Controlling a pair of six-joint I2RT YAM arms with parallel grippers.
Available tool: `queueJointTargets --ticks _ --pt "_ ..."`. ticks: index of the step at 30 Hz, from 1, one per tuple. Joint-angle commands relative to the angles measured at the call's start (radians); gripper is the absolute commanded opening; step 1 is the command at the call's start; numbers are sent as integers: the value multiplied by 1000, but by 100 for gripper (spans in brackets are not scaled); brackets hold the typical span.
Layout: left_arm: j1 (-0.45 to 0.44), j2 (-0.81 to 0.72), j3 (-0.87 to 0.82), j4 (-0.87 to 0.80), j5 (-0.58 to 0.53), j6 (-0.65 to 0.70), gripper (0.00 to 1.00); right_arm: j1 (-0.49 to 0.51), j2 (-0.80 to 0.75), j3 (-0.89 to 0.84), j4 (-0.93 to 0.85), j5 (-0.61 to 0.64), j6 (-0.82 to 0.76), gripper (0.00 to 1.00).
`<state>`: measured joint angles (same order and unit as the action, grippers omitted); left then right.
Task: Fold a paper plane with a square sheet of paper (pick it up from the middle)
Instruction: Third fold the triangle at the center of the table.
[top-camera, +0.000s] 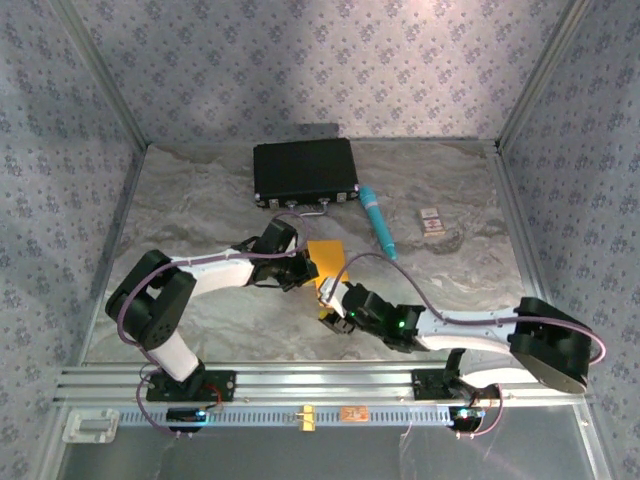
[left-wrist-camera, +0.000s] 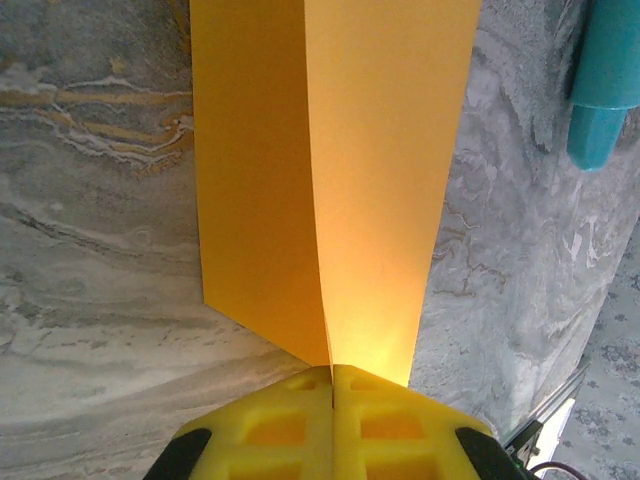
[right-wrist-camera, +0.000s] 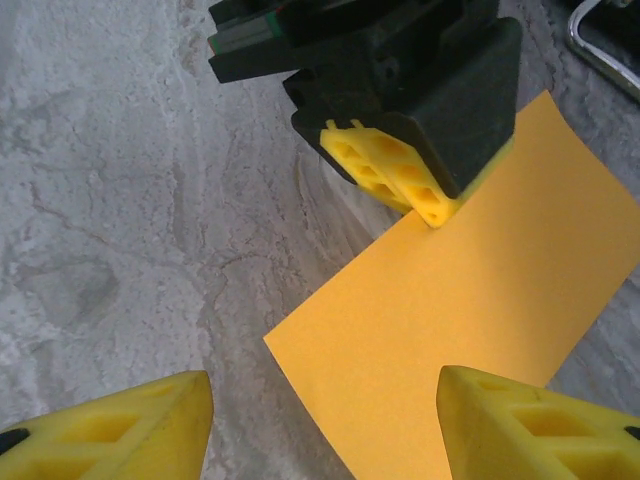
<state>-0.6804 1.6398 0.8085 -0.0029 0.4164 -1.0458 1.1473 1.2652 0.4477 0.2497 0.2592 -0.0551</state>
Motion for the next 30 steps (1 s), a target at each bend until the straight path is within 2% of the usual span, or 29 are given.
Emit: queueJointTargets --ticks 1,9,15,24,30 --pt "3 -17 -2 -3 18 -7 0 31 55 21 67 137 -87 62" --pt "3 -17 -2 -2 19 -7 0 90 195 70 127 238 -130 61" --pt "3 -20 -3 -3 18 -8 0 114 265 89 143 359 -128 58" --pt "3 -21 -6 -6 14 -6 0 118 207 45 142 340 -89 37" --pt "4 -21 -3 -11 13 -3 0 109 201 36 133 333 -79 28"
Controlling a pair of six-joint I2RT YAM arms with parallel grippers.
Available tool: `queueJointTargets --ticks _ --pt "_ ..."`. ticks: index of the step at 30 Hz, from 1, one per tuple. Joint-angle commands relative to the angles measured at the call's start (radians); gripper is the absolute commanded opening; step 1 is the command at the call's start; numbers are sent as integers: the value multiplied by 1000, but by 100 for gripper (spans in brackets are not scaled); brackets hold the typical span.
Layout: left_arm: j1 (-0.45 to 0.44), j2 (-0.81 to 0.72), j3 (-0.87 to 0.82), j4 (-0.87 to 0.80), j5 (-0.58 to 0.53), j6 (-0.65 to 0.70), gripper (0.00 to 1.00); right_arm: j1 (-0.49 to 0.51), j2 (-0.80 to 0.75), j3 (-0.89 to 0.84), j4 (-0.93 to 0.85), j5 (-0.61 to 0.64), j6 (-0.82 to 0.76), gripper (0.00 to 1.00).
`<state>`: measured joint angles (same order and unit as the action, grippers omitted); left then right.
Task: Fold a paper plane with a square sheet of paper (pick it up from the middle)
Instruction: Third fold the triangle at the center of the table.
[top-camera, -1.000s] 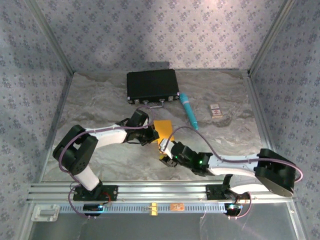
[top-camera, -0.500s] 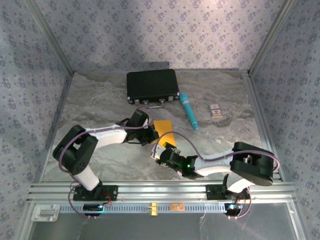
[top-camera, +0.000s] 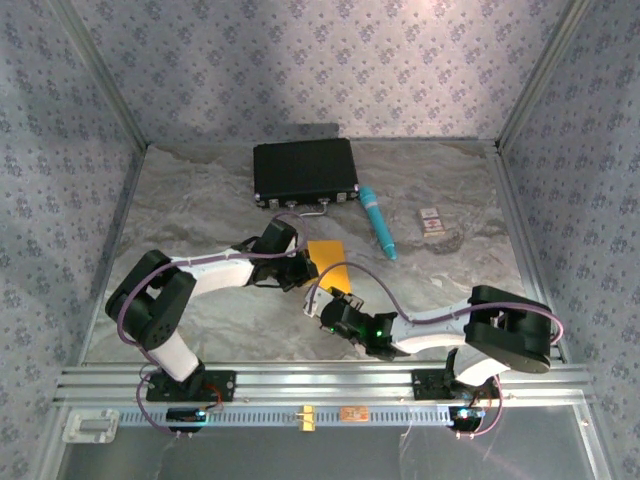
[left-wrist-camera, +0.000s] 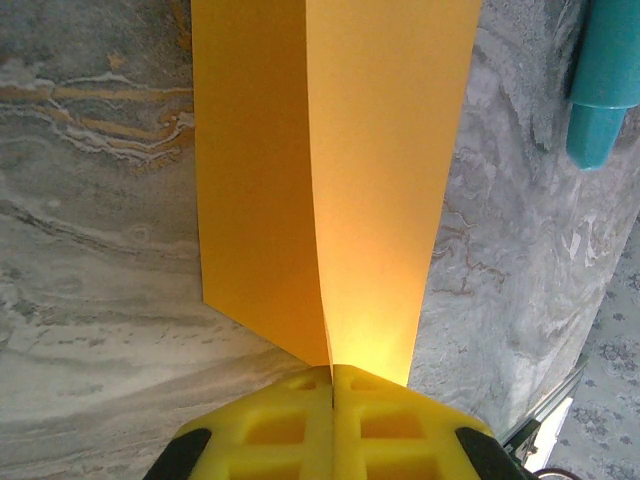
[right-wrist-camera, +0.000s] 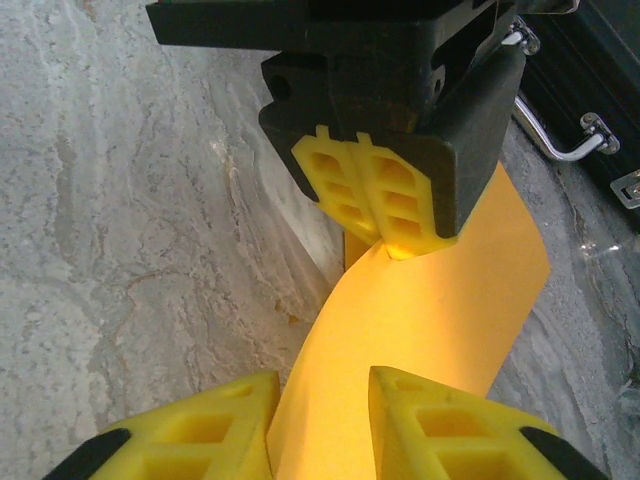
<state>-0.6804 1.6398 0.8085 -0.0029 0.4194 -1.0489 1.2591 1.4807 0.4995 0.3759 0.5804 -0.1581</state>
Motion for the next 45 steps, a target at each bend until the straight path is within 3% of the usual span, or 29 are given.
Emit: queueJointTargets --ticks 1,13,21,25,32,45 --pt "3 -21 -5 -11 11 0 1 -6 -15 -16 5 6 29 26" --pt "4 -20 -6 -9 6 1 4 -11 -13 -8 -5 -11 54 10" --pt "8 -74 11 -96 -61 63 31 -50 -42 5 -80 -115 158 6" --pt "22 -120 8 -135 -103 89 40 -89 -71 8 -127 -216 221 5" --pt "32 -175 22 -188 -181 122 45 -165 -120 38 -254 -377 304 5" --pt "41 -212 20 -196 -199 127 45 -249 -154 31 -269 -552 442 5"
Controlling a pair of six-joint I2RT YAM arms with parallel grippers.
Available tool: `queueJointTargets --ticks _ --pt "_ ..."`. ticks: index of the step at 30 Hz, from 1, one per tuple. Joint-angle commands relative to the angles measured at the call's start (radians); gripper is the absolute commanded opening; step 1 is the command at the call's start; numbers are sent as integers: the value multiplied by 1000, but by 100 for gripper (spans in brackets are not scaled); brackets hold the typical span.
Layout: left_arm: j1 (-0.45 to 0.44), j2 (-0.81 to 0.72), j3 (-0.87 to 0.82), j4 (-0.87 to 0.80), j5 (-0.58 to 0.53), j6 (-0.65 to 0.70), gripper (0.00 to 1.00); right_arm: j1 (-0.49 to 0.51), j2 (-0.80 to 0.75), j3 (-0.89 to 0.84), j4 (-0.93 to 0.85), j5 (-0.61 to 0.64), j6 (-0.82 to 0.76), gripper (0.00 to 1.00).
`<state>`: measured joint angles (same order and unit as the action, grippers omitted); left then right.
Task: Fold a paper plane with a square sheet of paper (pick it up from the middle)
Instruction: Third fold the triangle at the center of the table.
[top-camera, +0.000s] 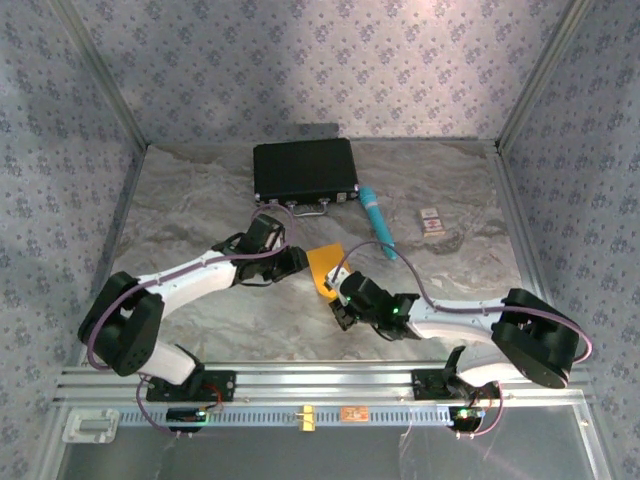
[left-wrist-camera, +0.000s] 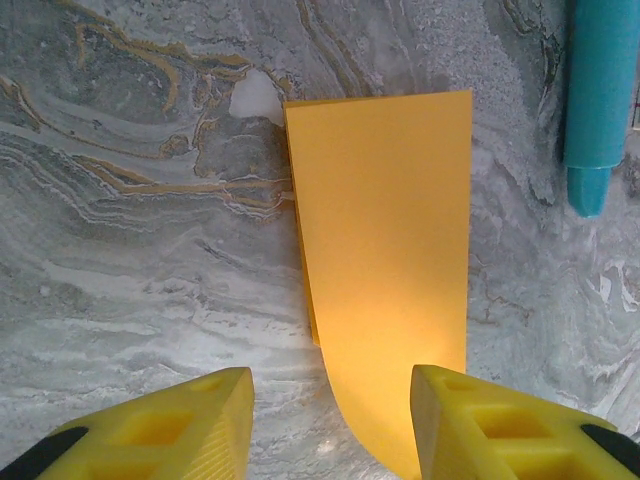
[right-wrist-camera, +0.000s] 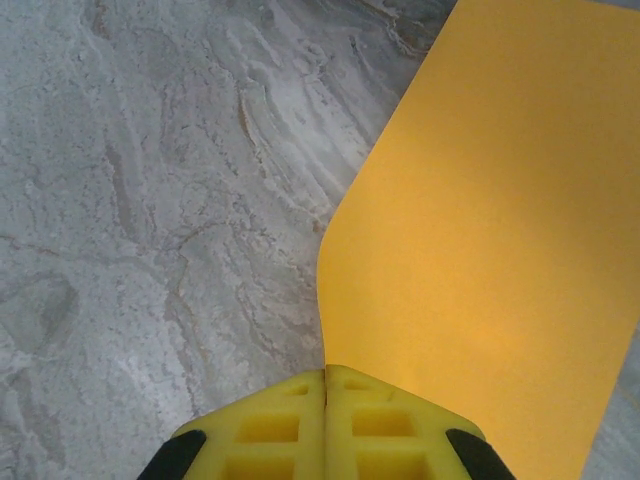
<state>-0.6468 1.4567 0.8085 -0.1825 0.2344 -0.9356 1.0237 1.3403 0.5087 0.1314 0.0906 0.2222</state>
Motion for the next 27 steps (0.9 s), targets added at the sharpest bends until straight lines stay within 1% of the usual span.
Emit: queueJointTargets --ticks 1,10,16,21,27 --pt "9 -30 18 -12 -11 14 45 -22 -12 22 -20 -81 74 5" --pt "26 -58 26 -15 1 23 45 -79 3 34 24 -211 155 5" --pt "27 -49 43 -14 21 44 41 -134 11 17 70 -322 187 4" --pt "28 -13 60 12 75 63 38 -184 25 4 103 -405 208 4" --pt "26 80 126 28 160 107 36 -209 50 1 139 -469 228 4"
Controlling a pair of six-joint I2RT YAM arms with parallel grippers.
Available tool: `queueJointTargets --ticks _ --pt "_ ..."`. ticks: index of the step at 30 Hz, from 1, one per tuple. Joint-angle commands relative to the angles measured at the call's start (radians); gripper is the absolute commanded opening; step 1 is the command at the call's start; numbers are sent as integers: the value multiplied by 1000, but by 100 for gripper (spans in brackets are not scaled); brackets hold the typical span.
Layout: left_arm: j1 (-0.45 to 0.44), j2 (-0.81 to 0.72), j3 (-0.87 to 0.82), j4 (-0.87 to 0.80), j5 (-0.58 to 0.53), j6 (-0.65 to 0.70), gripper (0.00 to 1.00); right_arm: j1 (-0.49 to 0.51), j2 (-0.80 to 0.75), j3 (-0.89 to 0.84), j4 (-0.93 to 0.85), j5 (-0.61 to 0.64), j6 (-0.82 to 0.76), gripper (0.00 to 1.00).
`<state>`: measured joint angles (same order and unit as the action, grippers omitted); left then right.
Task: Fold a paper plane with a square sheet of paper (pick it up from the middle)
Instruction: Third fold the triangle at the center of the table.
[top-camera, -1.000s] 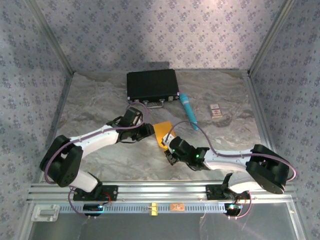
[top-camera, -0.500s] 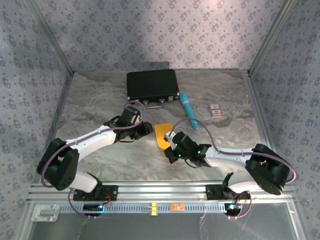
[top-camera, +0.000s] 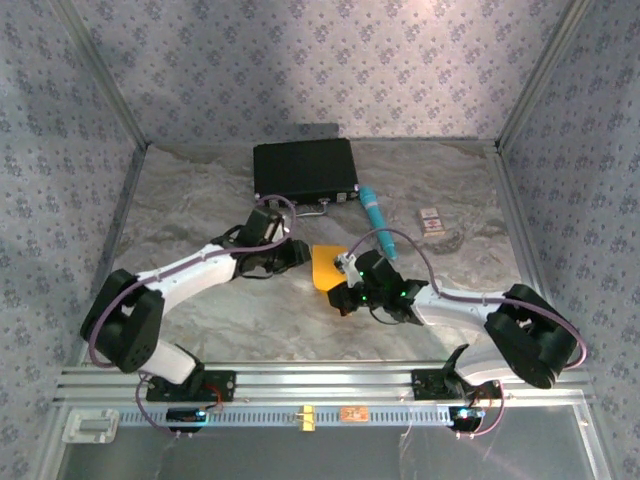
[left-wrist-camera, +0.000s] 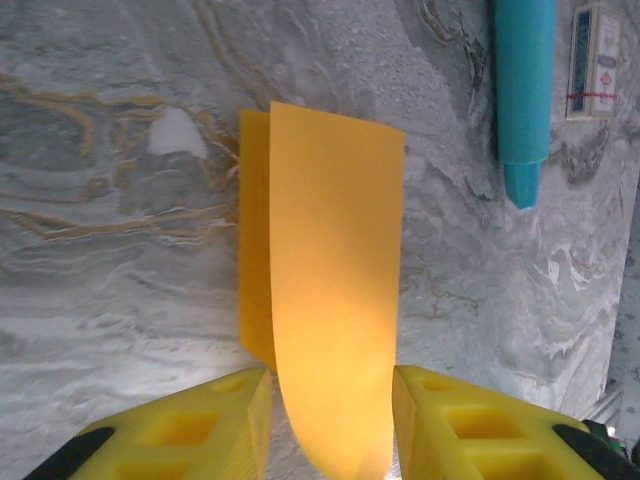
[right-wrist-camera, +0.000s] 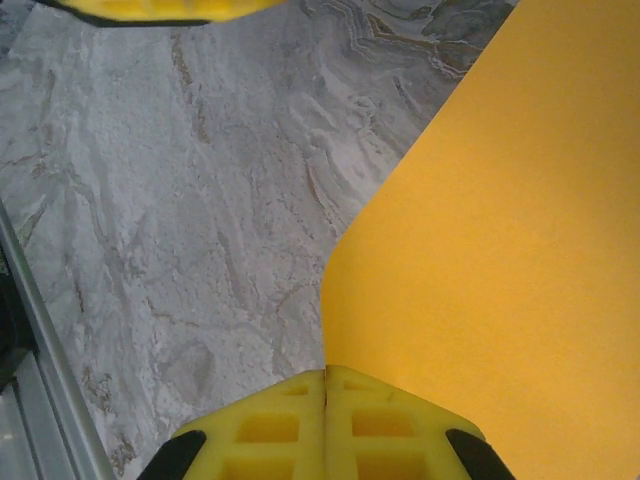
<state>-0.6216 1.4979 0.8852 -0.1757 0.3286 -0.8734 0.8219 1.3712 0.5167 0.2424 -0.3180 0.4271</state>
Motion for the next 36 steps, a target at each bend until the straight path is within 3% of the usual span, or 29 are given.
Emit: queueJointTargets --ticks 1,8,14,19,36 --pt "1 61 66 21 83 55 35 -10 26 -7 35 -69 27 4" --pt "-11 251 254 -72 151 171 28 -17 49 -12 57 -86 32 4" --pt "-29 422 401 -178 152 232 20 -30 54 -24 74 -97 35 4" --pt "-44 514 428 -212 130 259 16 -40 68 -28 86 -108 36 4" --pt "-60 570 417 -238 82 293 15 -147 98 -10 17 -142 -34 5"
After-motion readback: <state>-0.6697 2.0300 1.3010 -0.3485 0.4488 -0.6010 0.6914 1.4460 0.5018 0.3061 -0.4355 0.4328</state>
